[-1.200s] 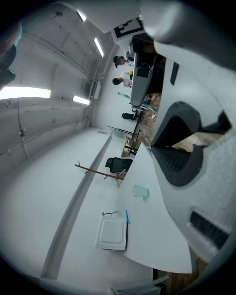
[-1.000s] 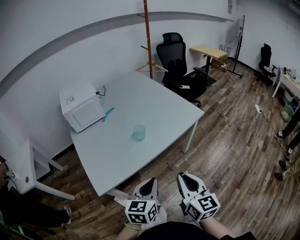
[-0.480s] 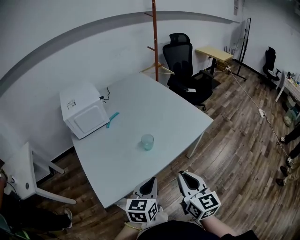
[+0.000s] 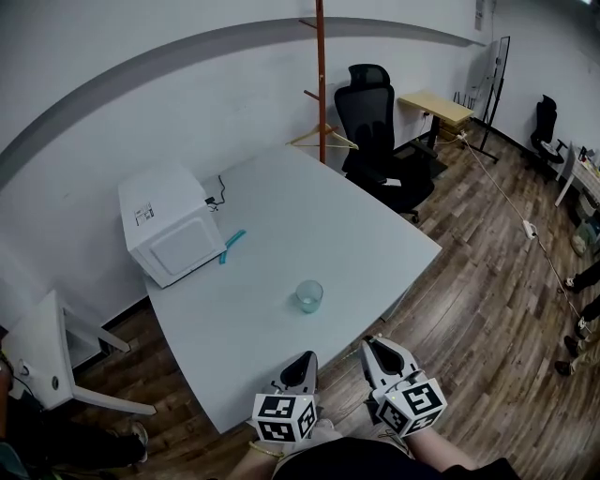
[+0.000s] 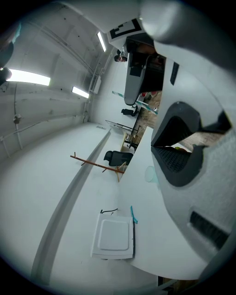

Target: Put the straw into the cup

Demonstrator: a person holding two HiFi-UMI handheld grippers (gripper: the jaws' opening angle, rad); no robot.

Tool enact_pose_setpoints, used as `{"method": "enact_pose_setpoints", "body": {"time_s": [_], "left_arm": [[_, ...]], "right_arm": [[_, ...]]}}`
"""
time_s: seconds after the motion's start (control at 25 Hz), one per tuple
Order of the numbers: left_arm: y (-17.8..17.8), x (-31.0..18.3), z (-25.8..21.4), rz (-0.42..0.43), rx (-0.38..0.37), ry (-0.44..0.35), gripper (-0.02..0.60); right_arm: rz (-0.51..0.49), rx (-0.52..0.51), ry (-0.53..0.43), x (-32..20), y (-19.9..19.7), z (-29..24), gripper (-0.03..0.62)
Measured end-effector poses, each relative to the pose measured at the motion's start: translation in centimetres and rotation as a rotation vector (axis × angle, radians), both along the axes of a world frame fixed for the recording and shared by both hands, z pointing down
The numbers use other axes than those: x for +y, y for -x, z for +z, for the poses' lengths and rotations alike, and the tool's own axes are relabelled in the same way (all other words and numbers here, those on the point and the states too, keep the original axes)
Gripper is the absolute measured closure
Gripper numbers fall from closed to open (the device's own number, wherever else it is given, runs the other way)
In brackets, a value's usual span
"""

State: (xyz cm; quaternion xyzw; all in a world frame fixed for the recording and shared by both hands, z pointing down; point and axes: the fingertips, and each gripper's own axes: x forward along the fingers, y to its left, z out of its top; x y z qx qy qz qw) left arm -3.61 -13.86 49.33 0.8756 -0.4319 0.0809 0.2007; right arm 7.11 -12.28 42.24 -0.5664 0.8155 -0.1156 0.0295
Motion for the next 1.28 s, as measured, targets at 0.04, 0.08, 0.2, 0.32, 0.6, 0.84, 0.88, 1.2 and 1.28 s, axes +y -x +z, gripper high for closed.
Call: {"method": "enact_pose_setpoints", "body": {"time_s": [0.04, 0.08, 0.2, 0.32, 0.6, 0.84, 0.88, 1.2, 1.28], "left_arm": [[0.3, -0.4, 0.1, 0.0, -0.001, 0.0, 0.563], [0.5, -0.8, 0.2, -0.001, -0.003, 0.001, 0.563], [1.5, -1.9, 0.4, -0.004, -0.005, 0.005, 0.563], [2.4, -2.7, 0.6, -0.006, -0.008, 0.007, 0.563], [3.6, -3.6, 1.9, -0.015, -0.005, 0.042, 0.563], [3.9, -4.5, 2.3, -0.034, 0.006, 0.047, 0.563], [4.0, -4.9, 2.3, -0.039, 0.007, 0.048, 0.563], [4.0, -7.6, 3.4, -0.076, -0.004, 0.068, 0.563], [4.0, -8.4, 3.7, -0.082, -0.008, 0.075, 0.563]], "right_arm": [[0.001, 0.0, -0.001, -0.5, 0.2, 0.1, 0.554], [0.002, -0.002, -0.001, -0.9, 0.4, 0.2, 0.554], [0.008, -0.007, 0.003, -2.0, 1.0, 0.4, 0.554], [0.013, -0.014, 0.0, -2.9, 1.5, 0.5, 0.554], [0.0, 0.028, -0.006, -4.9, 2.3, -0.1, 0.554], [-0.008, 0.031, -0.01, -6.9, 2.5, -0.3, 0.554], [-0.01, 0.03, -0.011, -7.3, 2.5, -0.2, 0.554], [-0.052, 0.021, 0.0, -10.9, 2.5, 0.6, 0.554], [-0.06, 0.016, 0.005, -12.1, 2.5, 0.8, 0.554]]}}
